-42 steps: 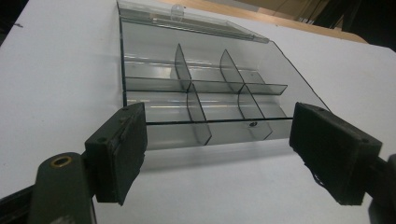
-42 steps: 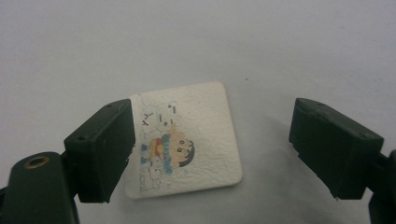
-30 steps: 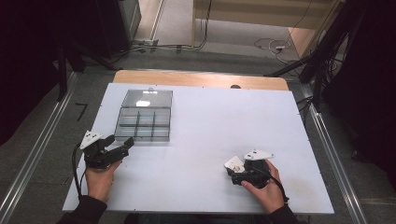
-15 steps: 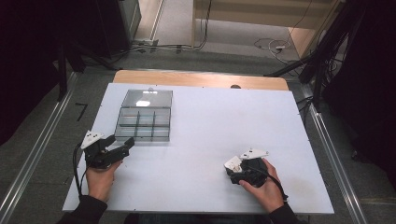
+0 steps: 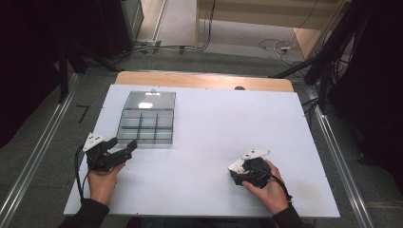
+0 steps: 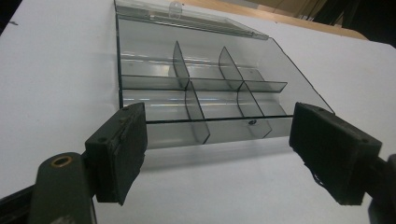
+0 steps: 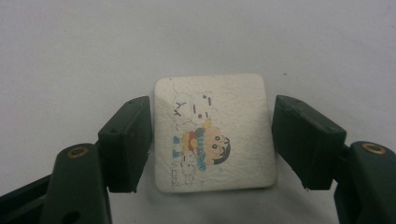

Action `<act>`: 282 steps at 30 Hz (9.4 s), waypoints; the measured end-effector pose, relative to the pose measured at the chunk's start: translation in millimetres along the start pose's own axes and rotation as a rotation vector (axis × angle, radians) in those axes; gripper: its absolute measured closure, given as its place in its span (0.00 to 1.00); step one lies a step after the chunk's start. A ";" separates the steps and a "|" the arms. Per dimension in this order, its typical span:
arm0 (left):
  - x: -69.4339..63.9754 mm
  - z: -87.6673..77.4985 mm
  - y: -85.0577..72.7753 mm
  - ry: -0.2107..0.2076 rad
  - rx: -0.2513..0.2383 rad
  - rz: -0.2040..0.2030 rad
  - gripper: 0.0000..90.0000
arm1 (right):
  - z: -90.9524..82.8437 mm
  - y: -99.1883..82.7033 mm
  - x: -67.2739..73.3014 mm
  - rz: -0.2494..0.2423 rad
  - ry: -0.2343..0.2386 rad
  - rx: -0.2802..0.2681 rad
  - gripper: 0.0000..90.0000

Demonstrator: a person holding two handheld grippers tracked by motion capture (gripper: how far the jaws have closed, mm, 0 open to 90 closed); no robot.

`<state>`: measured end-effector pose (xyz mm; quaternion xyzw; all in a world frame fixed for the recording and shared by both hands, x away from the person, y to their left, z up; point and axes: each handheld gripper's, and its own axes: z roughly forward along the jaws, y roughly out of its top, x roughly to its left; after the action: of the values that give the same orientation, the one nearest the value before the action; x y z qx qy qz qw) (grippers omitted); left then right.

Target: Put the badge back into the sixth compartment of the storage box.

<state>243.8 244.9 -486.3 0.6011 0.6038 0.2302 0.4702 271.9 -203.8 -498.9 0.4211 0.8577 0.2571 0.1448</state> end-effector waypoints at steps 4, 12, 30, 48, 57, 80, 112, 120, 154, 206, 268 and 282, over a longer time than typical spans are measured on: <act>-0.3 0.0 0.0 -0.002 -0.001 0.001 0.22 | -0.2 0.2 -0.3 -0.009 0.001 -0.001 0.34; -0.8 -0.9 0.2 -0.010 0.000 0.003 0.22 | -2.5 2.3 3.3 -0.022 -0.002 -0.025 0.35; -14.5 -0.5 -1.1 -0.064 0.010 0.012 0.22 | -9.5 20.8 20.7 -0.064 0.035 -0.101 0.35; -28.2 4.3 -0.3 -0.128 0.028 0.034 0.22 | -10.5 38.2 38.1 -0.097 0.058 -0.153 0.35; -31.9 7.2 -0.4 -0.150 0.034 0.036 0.22 | -9.7 47.9 49.1 -0.123 0.067 -0.177 0.35; -39.9 11.4 1.5 -0.199 0.042 0.030 0.23 | -5.4 68.4 68.2 -0.164 0.093 -0.231 0.35; -53.1 26.8 8.7 -0.322 0.077 -0.004 0.26 | 2.8 83.4 84.2 -0.194 0.107 -0.261 0.35; -59.3 30.4 10.2 -0.358 0.082 -0.008 0.29 | 2.5 86.6 87.6 -0.197 0.110 -0.275 0.35; -92.4 57.2 7.7 -0.615 0.261 -0.071 0.60 | 0.9 93.2 112.4 -0.261 0.124 -0.325 0.35; -58.5 53.6 35.5 -0.491 0.062 -0.101 0.94 | 6.3 69.7 55.5 -0.110 0.130 -0.266 0.19; -40.3 88.1 29.9 -0.245 0.100 -0.016 0.93 | -49.8 -18.6 -81.1 0.209 -0.091 -0.279 0.19; -42.1 81.1 31.6 -0.134 0.068 0.054 0.57 | -49.5 -20.0 -83.0 0.219 -0.098 -0.277 0.19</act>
<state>321.5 187.4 -484.0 0.6471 0.5619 0.1814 0.4824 286.0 -295.9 -466.7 0.5001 0.7550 0.3661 0.2140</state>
